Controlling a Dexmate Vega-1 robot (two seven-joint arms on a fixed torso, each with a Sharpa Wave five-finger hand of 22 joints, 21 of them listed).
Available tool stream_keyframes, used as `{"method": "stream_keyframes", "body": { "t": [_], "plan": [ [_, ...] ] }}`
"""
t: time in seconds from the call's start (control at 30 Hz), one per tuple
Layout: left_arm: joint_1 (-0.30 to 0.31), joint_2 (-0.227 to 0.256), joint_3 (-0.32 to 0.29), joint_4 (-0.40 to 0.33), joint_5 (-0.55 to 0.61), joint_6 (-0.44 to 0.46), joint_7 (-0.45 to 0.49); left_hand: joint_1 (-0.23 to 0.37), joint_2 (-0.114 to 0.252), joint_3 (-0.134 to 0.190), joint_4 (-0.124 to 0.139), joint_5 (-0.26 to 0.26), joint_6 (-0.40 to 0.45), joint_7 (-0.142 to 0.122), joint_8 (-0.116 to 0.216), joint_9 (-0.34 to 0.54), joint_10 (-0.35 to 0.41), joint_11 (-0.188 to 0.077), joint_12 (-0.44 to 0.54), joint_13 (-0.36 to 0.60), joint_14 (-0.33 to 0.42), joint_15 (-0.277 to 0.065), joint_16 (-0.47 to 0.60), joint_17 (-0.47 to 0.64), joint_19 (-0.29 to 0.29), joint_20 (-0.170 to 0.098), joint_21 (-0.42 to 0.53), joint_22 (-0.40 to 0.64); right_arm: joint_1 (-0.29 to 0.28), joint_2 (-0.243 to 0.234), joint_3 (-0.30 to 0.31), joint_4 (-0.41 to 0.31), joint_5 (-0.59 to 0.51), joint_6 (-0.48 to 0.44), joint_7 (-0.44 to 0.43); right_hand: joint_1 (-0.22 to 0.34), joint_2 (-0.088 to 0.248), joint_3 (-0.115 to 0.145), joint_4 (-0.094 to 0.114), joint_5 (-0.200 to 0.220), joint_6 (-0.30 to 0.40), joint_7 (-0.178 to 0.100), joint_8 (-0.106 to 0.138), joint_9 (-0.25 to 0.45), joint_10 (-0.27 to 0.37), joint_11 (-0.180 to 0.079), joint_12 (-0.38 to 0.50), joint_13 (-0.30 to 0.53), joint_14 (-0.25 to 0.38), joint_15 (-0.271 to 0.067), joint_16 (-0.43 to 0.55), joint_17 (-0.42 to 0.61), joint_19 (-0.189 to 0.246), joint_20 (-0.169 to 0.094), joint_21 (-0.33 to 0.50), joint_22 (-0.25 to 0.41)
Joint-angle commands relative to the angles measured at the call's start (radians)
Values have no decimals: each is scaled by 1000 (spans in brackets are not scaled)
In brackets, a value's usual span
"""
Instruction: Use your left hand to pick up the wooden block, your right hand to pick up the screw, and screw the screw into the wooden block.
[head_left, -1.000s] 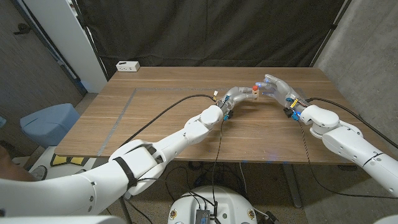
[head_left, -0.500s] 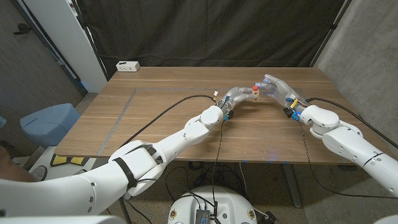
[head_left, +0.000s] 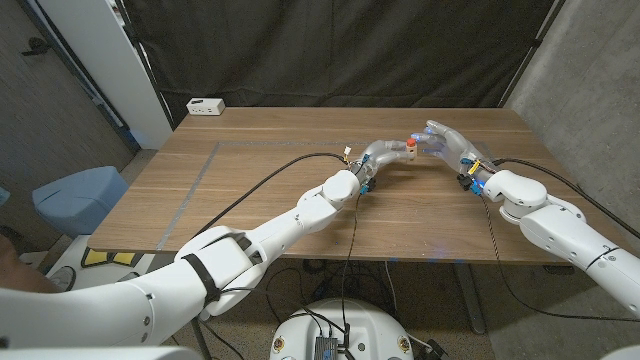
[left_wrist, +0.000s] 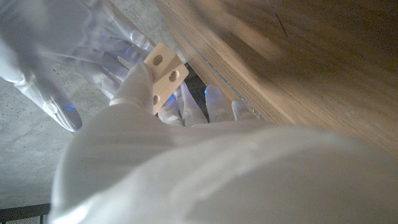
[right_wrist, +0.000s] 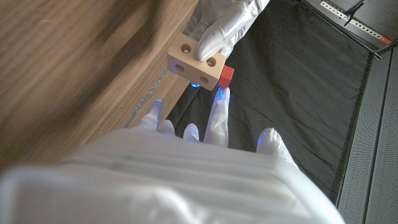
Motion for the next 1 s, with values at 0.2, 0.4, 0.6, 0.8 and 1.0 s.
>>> {"method": "stream_keyframes", "body": {
  "t": [0.2, 0.4, 0.6, 0.8, 1.0],
  "plan": [
    [3, 4, 1, -7, 1, -4, -3, -3, 10, 35, 28, 3, 17, 5, 4, 4, 8, -1, 8, 7, 6, -47, 5, 3, 3, -8, 3, 3, -28, -12, 17, -29, 0, -6, -25, -6, 6, 2, 0, 7, 22, 0, 12, 4, 14, 1, 7, 2, -23, 0, 10, 3, 1, 13, 5, 2],
    [10, 9, 0, -22, 0, 3, -2, -3, 10, 35, 28, 3, 17, 5, 4, 4, 8, -1, 8, 7, 6, -47, 5, 3, 3, -9, 3, 3, -38, -18, 23, -42, 1, -13, -31, -6, 6, 3, 0, 7, 33, 3, 15, 4, 19, -1, 7, 2, -18, 1, 11, 2, 4, 13, 6, 2],
    [17, 13, 0, -34, 0, 7, -1, -3, 11, 35, 28, 3, 17, 5, 4, 4, 6, -1, 7, 7, 6, -47, 5, 3, 3, -9, 3, 3, -50, -26, 29, -56, 1, -16, -34, -5, 7, 4, -1, 7, 43, 5, 18, 5, 29, -4, 9, 2, -15, 1, 12, 2, 6, 15, 7, 2],
    [25, 18, 0, -50, 2, 15, 2, -2, 11, 36, 27, 3, 16, 5, 4, 4, 7, -1, 8, 7, 7, -47, 5, 3, 3, -10, 3, 3, -68, -31, 38, -69, 4, -14, -40, -4, 8, 6, -1, 7, 71, 12, 27, 6, 39, -6, 11, 2, -10, -1, 13, 2, 10, 17, 8, 2],
    [31, 24, 1, -66, 5, 18, 5, -3, 11, 36, 28, 3, 16, 6, 4, 4, 6, -1, 7, 6, 7, -48, 5, 3, 3, -10, 3, 3, -85, -35, 47, -82, 4, -13, -49, -4, 8, 6, -1, 7, 90, 14, 33, 6, 54, -6, 13, 2, -5, -2, 14, 2, 14, 17, 9, 2]
  ]
}}
